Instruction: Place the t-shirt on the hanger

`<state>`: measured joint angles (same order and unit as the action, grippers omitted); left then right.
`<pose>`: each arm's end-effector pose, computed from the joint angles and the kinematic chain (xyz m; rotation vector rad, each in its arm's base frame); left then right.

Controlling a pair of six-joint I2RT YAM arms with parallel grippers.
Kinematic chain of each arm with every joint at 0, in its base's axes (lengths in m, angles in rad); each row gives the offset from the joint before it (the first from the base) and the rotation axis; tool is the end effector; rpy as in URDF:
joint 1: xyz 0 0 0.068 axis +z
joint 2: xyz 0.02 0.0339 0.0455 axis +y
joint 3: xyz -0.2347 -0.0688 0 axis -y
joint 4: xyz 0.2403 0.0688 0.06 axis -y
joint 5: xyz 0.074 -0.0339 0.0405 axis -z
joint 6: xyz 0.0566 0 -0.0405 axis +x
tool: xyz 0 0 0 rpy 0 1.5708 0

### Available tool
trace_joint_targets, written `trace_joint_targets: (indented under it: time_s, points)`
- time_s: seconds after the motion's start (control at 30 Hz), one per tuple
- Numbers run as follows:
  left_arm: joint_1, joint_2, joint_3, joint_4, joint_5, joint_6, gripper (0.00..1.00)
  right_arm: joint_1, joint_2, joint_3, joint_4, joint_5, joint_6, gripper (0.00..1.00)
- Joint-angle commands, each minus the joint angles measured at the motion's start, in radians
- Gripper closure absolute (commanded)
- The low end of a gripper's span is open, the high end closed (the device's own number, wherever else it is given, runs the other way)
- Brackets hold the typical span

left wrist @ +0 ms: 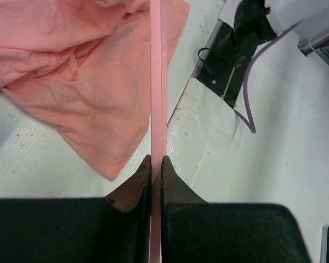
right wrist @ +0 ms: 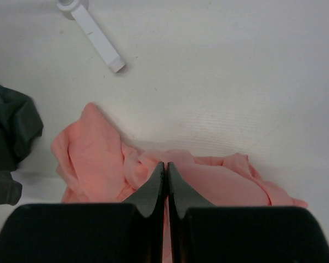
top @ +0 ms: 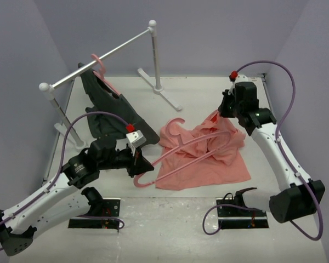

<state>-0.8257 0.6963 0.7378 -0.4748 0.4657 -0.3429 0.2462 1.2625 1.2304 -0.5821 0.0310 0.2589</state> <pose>0.1106 -0.1573 0.2816 0.8283 2.0045 -1.1803 0.2890 0.0708 0.3141 0.0316 2.1956 0.2515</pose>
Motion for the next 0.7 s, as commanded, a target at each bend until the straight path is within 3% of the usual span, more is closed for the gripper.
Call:
trace_joint_targets:
  time_s: [0.0,0.1,0.2,0.27,0.43,0.6,0.67]
  points:
    - [0.000,-0.083,0.087,-0.083,0.070,0.109,1.00,-0.002,0.080,0.042,0.028,-0.025,-0.026,0.94]
    - [0.000,-0.117,0.128,-0.116,-0.092,0.084,1.00,-0.002,0.129,0.056,0.027,-0.007,-0.016,0.86]
    - [0.000,-0.125,0.189,-0.185,-0.396,0.029,1.00,-0.002,0.146,0.057,0.019,0.034,0.028,0.66]
    - [0.000,-0.114,0.232,-0.240,-0.581,-0.026,1.00,-0.002,0.132,0.036,0.019,0.068,0.083,0.61]
    - [0.000,-0.172,0.235,-0.248,-0.893,-0.162,1.00,0.008,0.100,-0.050,0.060,0.119,0.240,0.52]
    - [0.000,-0.224,0.153,-0.137,-0.967,-0.187,1.00,0.113,0.190,-0.030,0.065,0.273,0.327,0.24]
    - [0.000,-0.219,0.126,-0.108,-0.967,-0.178,1.00,0.150,0.252,0.034,0.044,0.308,0.329,0.19]
